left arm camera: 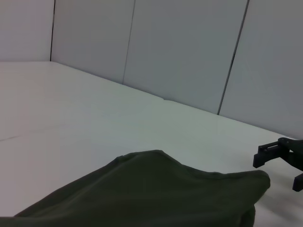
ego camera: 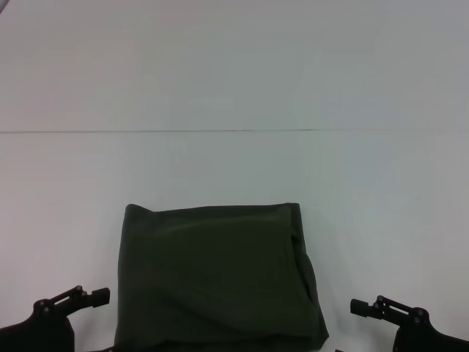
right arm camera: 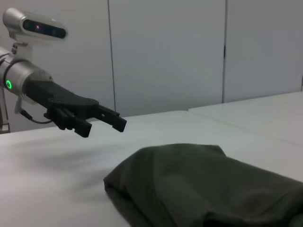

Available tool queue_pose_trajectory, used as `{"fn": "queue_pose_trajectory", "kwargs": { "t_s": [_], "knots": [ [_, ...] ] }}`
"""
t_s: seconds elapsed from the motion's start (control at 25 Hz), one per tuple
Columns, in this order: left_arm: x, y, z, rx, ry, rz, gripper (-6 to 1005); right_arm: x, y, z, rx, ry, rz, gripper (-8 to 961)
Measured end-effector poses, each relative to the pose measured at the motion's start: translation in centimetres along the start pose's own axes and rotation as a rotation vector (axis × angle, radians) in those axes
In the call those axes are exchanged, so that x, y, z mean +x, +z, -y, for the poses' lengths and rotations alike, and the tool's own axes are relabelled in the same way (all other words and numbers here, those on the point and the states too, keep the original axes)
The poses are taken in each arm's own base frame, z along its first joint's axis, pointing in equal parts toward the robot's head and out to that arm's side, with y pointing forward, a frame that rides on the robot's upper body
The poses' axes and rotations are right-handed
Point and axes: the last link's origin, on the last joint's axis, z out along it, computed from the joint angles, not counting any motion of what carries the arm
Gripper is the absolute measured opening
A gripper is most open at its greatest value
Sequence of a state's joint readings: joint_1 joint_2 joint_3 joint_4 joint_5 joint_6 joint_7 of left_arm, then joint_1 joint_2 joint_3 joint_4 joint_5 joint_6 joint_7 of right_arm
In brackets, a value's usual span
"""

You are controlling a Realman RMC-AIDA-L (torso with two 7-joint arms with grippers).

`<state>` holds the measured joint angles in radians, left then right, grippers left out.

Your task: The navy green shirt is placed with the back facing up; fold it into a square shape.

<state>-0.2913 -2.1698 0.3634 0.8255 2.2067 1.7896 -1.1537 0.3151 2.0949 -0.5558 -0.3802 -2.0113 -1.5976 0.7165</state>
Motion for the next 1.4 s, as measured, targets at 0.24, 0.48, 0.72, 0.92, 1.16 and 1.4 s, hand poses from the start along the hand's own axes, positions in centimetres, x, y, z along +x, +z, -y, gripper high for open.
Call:
{"fn": "queue_pose_trajectory", "kwargs": {
  "t_s": [0.24, 0.48, 0.72, 0.92, 1.16, 1.4],
  "knots": [
    [-0.06, 0.13, 0.05, 0.0, 0.0, -0.002, 950, -0.02, -0.04, 0.01, 0.003, -0.005, 0.003, 816],
    [-0.26, 0.38, 0.08, 0.003, -0.008, -0.002, 950, -0.08, -0.19, 0.04, 0.01, -0.022, 0.011, 816],
    [-0.09, 0.44, 0.08, 0.004, -0.027, -0.028, 950, -0.44, -0.51, 0.43, 0.043, -0.023, 0.038, 816],
    [-0.02, 0.69, 0.07, -0.003, -0.035, -0.039, 950, -0.72, -0.52, 0.57, 0.048, -0.026, 0.055, 816],
    [-0.04, 0.74, 0.08, 0.0, -0.039, -0.042, 950, -0.79, -0.48, 0.63, 0.049, -0.027, 0.058, 816],
    [0.06, 0.78, 0.11, -0.003, -0.037, -0.044, 950, -0.91, -0.45, 0.64, 0.046, -0.03, 0.063, 816]
  ]
}}
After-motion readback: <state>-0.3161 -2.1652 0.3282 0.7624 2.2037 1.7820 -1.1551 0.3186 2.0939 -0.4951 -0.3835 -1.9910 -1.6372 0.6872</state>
